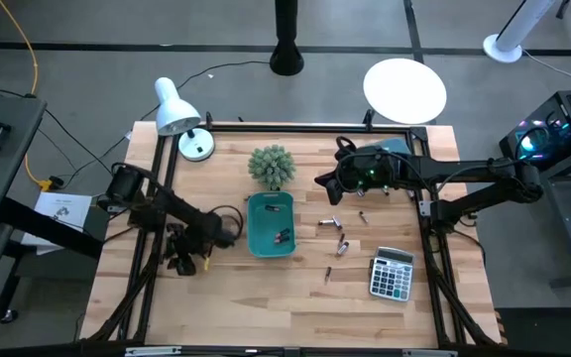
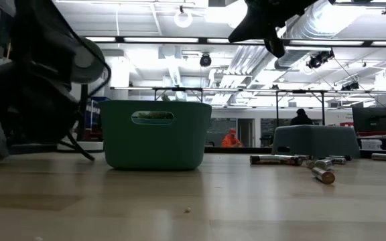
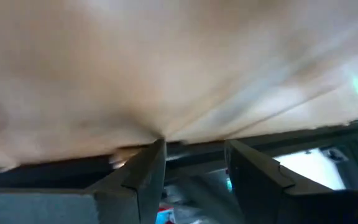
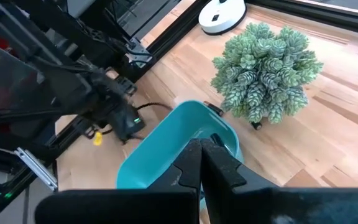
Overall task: Sort batteries
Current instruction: Put the black battery into the green bin, then adjust the green bin
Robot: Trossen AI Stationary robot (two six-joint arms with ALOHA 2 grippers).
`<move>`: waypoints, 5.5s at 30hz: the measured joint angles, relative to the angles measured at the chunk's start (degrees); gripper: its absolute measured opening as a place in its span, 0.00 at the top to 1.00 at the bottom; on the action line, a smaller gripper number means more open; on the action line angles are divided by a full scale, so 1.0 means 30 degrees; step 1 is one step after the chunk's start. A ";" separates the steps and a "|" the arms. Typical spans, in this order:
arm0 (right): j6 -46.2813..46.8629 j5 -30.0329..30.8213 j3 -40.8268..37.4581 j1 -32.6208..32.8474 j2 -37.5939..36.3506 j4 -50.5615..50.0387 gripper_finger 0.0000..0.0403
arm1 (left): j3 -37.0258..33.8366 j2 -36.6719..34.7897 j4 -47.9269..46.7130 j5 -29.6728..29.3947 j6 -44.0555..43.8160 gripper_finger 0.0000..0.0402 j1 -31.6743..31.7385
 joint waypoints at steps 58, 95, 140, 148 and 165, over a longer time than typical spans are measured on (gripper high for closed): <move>0.0727 0.0613 -0.0003 -0.0103 0.0226 0.0283 1.00 | 0.1868 -0.3001 -0.0764 -0.6011 -0.5192 0.60 -0.3676; -0.0354 0.0330 -0.0007 -0.0766 0.0226 -0.0214 1.00 | -0.1590 -0.9167 0.4555 -1.0967 -1.8051 0.63 -0.5376; 0.0530 -0.3885 0.0007 -0.0839 0.2825 -0.0454 1.00 | 0.6476 -1.1788 1.1145 -1.5213 -0.2790 0.59 0.3806; 0.0582 -0.4686 -0.0007 -0.0729 0.8409 -0.0556 1.00 | 0.3464 -1.6805 1.0518 -2.1299 -0.7953 0.60 0.0403; -0.0449 -0.5931 0.4491 0.4383 1.3500 0.1800 1.00 | 0.0458 -1.7165 0.8990 -2.4072 -1.3733 0.60 -0.1228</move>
